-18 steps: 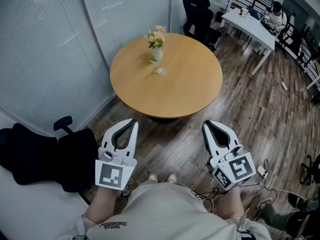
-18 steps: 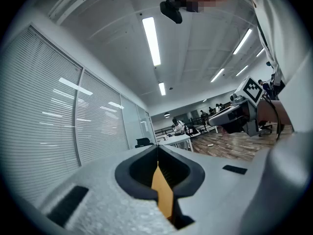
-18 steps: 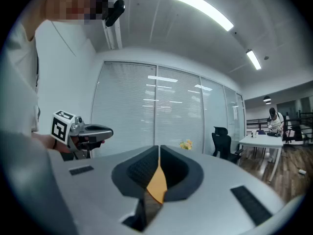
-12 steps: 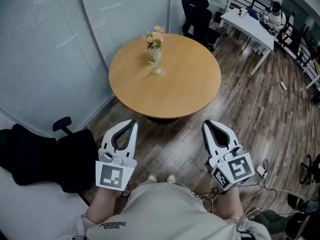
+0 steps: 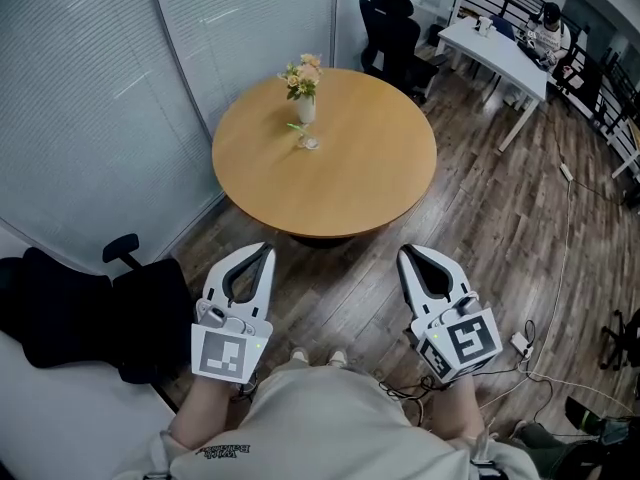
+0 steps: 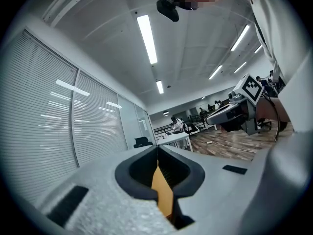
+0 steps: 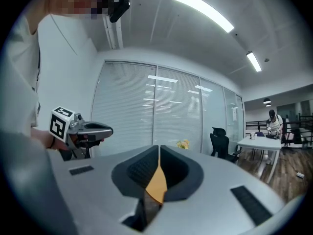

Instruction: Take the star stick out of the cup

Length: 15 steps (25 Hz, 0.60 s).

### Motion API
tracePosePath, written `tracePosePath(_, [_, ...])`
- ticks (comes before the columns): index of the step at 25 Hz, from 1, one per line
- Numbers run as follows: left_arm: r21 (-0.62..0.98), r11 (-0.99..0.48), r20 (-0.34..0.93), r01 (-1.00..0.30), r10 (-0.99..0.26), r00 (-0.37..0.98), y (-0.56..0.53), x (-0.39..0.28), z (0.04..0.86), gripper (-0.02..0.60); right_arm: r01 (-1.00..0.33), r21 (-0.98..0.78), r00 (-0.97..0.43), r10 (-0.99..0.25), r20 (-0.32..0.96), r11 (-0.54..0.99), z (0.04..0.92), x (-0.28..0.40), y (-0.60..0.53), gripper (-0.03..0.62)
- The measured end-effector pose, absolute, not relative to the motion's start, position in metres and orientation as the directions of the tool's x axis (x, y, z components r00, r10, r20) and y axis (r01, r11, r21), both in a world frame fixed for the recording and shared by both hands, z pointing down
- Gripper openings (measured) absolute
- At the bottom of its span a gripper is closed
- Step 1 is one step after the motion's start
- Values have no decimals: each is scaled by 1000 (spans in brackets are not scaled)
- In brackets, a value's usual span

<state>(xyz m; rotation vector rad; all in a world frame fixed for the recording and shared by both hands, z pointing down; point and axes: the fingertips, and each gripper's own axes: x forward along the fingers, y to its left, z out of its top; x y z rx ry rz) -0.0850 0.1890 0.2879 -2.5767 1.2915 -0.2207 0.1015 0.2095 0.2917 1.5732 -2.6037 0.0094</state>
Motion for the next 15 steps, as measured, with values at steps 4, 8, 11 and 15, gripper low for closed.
tracePosePath(4, [-307,-578,45,-756,-802,595,193,-71,293,23,-879,29,-471,-878,88,475,298,112,212,34])
tracePosePath(8, [-328,-584,63,-742,-797,600,199,-51,295,23,-885,51,-460,-886,63,463,295,130,217,34])
tracePosePath(11, [-318,-593,51,-740,-790,611,201,-34,294,23,-882,44,-468,-883,41,469,291,142,217,34])
tracePosePath(15, [-317,-592,48,-741,-790,611,203,-18,292,23,-867,37,-495,-868,38,496,292,152,219,34])
